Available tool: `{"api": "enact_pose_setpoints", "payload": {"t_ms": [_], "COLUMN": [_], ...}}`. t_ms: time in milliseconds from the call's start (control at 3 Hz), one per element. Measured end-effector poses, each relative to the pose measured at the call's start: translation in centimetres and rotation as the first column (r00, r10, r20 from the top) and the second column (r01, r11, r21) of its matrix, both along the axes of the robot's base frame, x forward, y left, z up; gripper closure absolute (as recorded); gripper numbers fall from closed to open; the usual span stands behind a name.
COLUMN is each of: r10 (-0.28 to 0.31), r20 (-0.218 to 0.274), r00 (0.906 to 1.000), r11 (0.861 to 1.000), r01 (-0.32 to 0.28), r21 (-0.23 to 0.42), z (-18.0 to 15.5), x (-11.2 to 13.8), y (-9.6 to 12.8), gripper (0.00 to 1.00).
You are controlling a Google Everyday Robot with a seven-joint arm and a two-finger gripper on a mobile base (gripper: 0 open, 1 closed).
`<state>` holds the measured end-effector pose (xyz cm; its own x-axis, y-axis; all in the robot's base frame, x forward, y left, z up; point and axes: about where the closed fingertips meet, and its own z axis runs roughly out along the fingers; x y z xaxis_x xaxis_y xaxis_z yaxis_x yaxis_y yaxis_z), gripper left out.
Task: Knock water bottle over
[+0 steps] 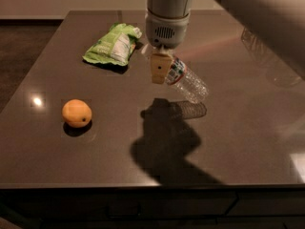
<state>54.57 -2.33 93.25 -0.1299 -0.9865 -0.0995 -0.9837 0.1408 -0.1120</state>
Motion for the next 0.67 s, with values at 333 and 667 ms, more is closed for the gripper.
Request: {"api": "enact_pose_setpoints", "payload": {"t_ms": [333,667], "r10": [-0.028,-0.023], "r20": [0.049,0.065], "r00": [0.9984,0.9976], "r11": [0.991,0.975], "r01": [0.034,0.037], "r21": [-0.132,-0.218], "z": [-1.5,-2.6], "x": [2.2,3.4], "y": [-1.5,-2.0], "gripper": [0.84,0.61]}}
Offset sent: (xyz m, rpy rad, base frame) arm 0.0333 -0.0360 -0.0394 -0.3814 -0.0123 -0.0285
